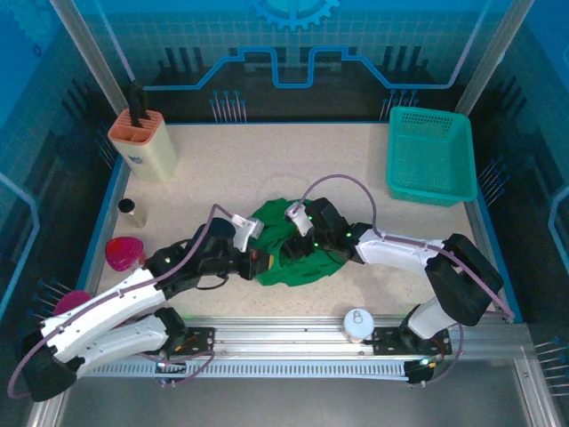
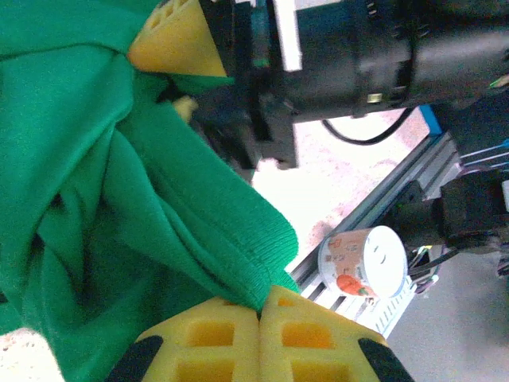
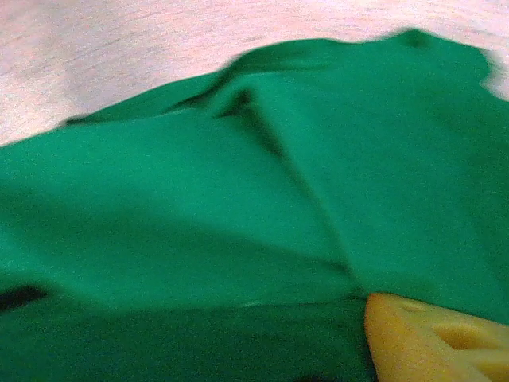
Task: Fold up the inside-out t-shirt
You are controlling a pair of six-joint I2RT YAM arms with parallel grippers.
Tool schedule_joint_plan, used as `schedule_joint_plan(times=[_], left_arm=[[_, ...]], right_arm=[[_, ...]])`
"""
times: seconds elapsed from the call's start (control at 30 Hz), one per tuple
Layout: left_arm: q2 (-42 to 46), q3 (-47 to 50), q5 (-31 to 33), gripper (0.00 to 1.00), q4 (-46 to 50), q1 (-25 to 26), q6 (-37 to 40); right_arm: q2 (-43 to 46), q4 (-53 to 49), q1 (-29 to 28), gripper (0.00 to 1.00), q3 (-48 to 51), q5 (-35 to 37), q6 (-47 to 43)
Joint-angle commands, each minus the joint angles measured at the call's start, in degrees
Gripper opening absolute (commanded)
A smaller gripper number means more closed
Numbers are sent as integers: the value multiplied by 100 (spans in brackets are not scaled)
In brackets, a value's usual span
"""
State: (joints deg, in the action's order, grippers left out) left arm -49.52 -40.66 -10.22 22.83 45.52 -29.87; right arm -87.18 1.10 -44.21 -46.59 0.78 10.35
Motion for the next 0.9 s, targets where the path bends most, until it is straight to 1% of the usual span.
schedule_joint_plan(times=[0.0,0.03,0.1,0.17,0.2,0.3,0.37,0.43,0.57,0.67,0.73,0.8,0.87], left_arm=[[326,-227,-190,0,-81,-104,183],[403,-280,-163,0,-99,-145,191],[504,-414,-171,0,-129,-255,192],[434,-610,-397,0,-87,-420,259],[357,-724,-473,0,-37,-478,324],[146,-963,-492,0,48,-517,515],[25,-1045,-500,0,-2,-534,562],[-110,-1138,-587,0,-62,-545,634],[-318,-1327,-780,0,-41,-554,806],[-387,-1405,-737,0,65,-577,969],[-425,-1383,-773,0,76,-613,1028],[-461,-1331,-889,0,29,-649,1062],[-480,-1246,-969,0,-92,-661,1052]], right_arm=[[129,157,-25,70,107,2176,1924],[239,-258,-100,70,-14,2696,2436],[393,-1559,-288,70,-440,3594,3510],[496,-2848,-474,70,-897,4180,4769],[546,-3342,-527,69,-1040,4246,5273],[663,-4262,-592,65,-1277,4259,6155],[698,-4777,-589,64,-1393,4134,6588],[755,-5170,-599,64,-1508,3920,6690],[1106,-5567,-516,65,-1399,3601,6829],[1520,-5476,-122,63,-1111,2835,6600],[1841,-5411,148,59,-841,2426,6449],[2092,-5269,295,52,-543,2391,6196],[2258,-4845,469,46,-117,2075,5896]])
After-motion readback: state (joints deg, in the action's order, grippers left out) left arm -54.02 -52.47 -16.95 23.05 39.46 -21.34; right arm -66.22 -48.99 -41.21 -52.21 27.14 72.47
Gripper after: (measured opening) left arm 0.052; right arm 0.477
